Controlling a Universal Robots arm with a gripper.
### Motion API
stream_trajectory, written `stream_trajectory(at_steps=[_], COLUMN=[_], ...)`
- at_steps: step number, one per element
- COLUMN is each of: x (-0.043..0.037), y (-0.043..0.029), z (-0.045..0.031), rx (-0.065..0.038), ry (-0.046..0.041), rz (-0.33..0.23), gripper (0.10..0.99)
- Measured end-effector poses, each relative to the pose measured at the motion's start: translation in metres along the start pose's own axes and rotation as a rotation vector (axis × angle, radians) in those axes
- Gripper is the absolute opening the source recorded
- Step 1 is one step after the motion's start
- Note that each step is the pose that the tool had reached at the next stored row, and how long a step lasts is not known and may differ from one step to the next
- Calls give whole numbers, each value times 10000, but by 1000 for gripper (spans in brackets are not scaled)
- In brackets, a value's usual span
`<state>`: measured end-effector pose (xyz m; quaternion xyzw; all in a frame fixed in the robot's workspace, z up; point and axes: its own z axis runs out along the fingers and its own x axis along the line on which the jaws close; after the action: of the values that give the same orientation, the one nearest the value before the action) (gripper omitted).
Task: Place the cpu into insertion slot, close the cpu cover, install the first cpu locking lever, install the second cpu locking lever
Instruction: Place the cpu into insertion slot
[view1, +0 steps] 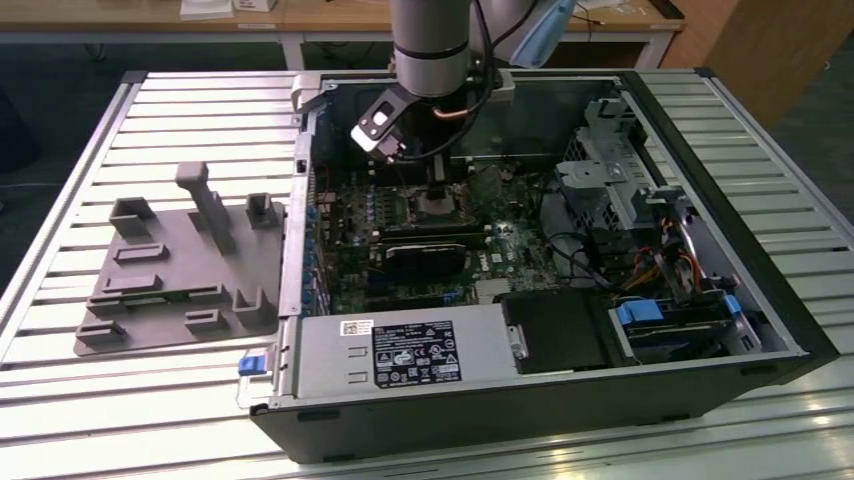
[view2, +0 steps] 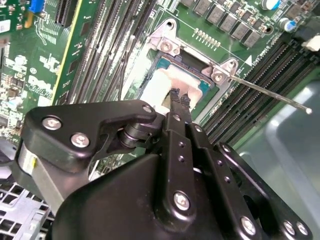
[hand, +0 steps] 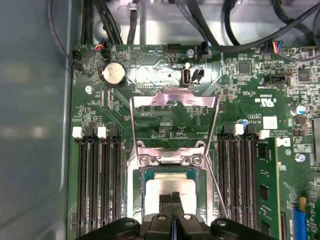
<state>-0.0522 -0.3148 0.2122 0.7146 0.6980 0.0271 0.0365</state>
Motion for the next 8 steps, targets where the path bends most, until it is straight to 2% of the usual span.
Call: stream_trajectory(at_steps=[8], x=[-3], y=[24], z=[-263], rx=[-1], ry=[0], rz=[0], gripper=[102])
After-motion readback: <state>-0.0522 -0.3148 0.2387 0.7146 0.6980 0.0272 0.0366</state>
